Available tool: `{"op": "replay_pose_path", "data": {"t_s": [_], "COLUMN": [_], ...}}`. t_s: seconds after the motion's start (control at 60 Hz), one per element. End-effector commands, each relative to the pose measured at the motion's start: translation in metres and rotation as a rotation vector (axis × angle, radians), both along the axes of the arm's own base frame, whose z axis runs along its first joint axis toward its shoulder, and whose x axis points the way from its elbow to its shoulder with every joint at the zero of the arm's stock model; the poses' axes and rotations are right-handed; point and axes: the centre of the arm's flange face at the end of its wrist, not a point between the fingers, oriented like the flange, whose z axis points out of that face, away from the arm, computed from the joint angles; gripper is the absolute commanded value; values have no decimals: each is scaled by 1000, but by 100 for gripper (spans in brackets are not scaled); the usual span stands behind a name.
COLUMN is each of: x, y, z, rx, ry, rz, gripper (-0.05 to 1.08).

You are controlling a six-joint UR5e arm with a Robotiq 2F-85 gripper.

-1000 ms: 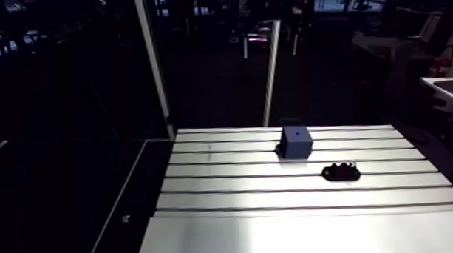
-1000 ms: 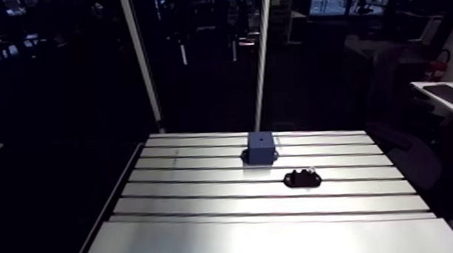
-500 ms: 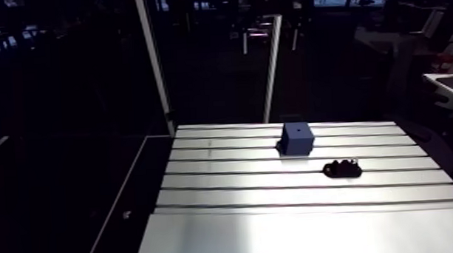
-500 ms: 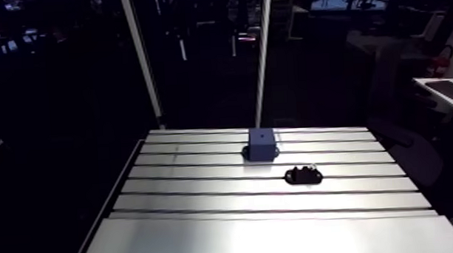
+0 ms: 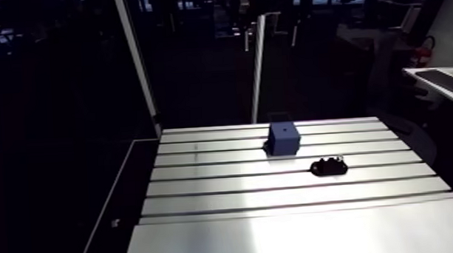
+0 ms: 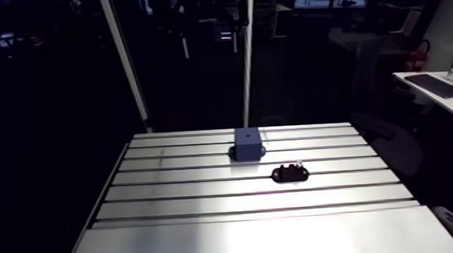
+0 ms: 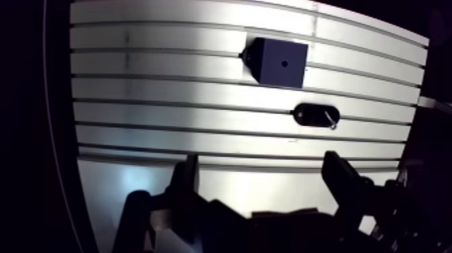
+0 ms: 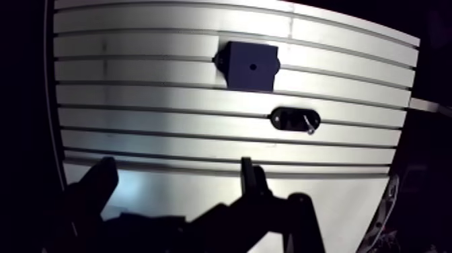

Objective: Pick up the M10 bolt and insert it into the hole until fully seated.

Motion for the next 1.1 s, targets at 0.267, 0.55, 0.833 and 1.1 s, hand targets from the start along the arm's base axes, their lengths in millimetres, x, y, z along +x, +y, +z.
{"op": "replay_pose_path", "data": {"t_s": [0.267, 0.55, 0.833, 1.1], "x": [-1, 8, 20, 23], "y": [101, 118, 149, 172], "z": [-65, -95, -118, -132], "rx": [14, 16, 14, 3], "ry": [76, 101, 127, 101], "rz": [-50, -34, -45, -55], "gripper": [1, 1, 1, 1]}}
